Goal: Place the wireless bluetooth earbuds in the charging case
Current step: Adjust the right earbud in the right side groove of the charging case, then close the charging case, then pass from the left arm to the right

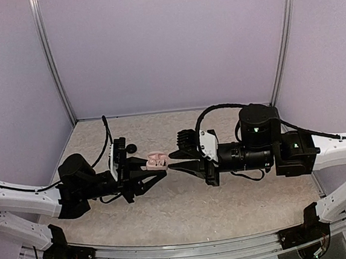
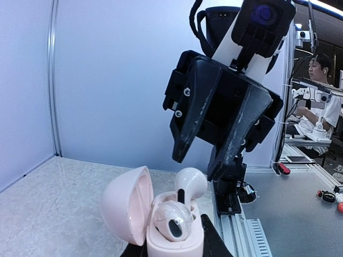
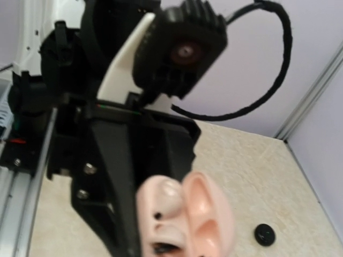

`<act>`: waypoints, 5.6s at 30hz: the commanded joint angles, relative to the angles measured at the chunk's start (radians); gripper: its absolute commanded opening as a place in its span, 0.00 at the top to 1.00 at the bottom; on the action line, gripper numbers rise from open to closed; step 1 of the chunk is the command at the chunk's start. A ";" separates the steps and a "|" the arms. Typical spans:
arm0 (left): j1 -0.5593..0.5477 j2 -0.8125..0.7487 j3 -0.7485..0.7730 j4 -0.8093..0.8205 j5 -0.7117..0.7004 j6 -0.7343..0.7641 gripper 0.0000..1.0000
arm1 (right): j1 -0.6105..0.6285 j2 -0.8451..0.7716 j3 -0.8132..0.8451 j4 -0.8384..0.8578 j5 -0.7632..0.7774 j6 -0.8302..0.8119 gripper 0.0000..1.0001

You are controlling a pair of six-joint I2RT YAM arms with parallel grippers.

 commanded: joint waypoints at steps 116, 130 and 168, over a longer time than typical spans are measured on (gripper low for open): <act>-0.021 -0.028 0.021 -0.031 0.012 0.051 0.92 | -0.063 0.033 0.098 -0.064 -0.234 0.071 0.54; 0.062 -0.022 0.047 -0.078 0.210 -0.082 0.91 | -0.065 -0.045 0.064 -0.202 -0.216 -0.061 0.39; 0.033 0.101 0.162 -0.117 0.406 -0.341 0.87 | 0.077 0.059 0.023 -0.130 0.017 -0.379 0.26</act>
